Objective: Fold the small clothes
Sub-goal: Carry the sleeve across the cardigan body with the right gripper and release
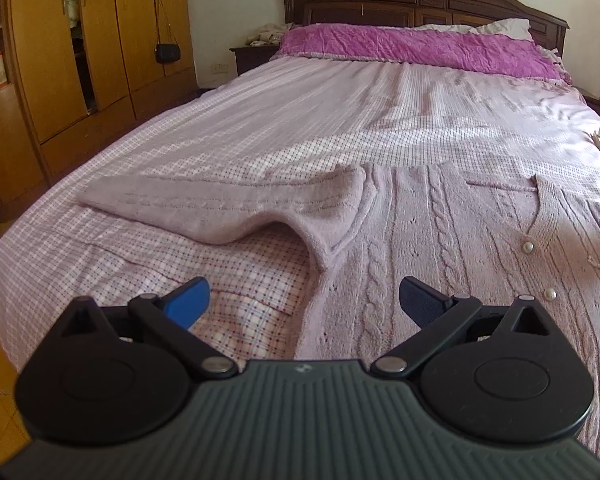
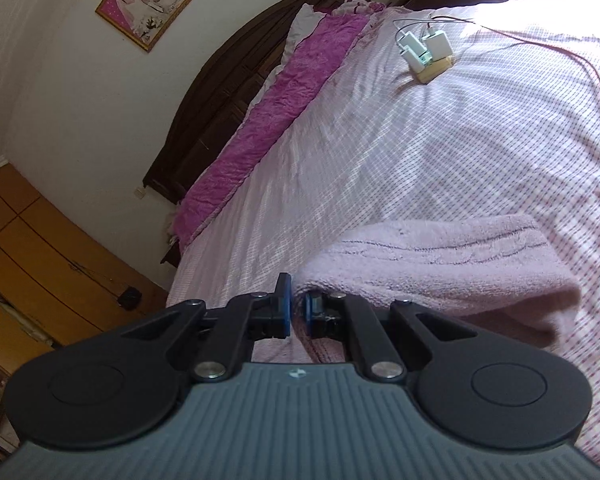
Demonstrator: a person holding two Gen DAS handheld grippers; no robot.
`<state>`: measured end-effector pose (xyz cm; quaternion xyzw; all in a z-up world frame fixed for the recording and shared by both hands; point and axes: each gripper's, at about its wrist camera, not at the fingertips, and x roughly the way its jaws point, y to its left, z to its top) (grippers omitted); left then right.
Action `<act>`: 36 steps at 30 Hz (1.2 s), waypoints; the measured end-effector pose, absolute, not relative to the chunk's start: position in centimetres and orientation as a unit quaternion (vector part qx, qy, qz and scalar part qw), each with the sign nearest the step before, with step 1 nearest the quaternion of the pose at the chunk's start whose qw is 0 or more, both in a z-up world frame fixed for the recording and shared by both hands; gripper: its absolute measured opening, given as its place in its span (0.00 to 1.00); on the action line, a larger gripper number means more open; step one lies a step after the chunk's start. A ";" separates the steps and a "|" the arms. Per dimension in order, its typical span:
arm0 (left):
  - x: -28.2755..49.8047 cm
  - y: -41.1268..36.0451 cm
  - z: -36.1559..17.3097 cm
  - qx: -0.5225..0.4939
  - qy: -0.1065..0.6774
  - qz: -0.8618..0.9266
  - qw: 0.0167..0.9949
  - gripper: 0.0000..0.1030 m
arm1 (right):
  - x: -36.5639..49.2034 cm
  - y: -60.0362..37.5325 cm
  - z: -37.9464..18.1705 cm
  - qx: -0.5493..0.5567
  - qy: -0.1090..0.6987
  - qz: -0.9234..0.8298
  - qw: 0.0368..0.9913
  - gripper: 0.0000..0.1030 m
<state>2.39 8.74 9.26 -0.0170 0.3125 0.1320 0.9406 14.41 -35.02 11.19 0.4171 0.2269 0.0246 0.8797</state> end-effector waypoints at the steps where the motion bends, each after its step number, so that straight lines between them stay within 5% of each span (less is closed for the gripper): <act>1: 2.4 8.9 9.5 -0.017 0.310 0.133 0.941 1.00 | 14.7 -34.0 11.6 0.422 0.225 0.032 0.878 0.06; 15: 2.8 13.1 12.1 0.000 0.275 0.164 0.947 1.00 | 18.2 -20.2 13.0 0.471 0.237 0.111 0.842 0.06; 29: 5.9 14.4 10.4 0.014 0.290 0.144 0.946 1.00 | 19.6 -10.6 2.6 0.446 0.353 0.106 0.816 0.07; 36: 7.8 11.5 8.7 0.016 0.307 0.099 0.946 1.00 | 18.8 -11.4 2.3 0.378 0.400 0.115 0.827 0.24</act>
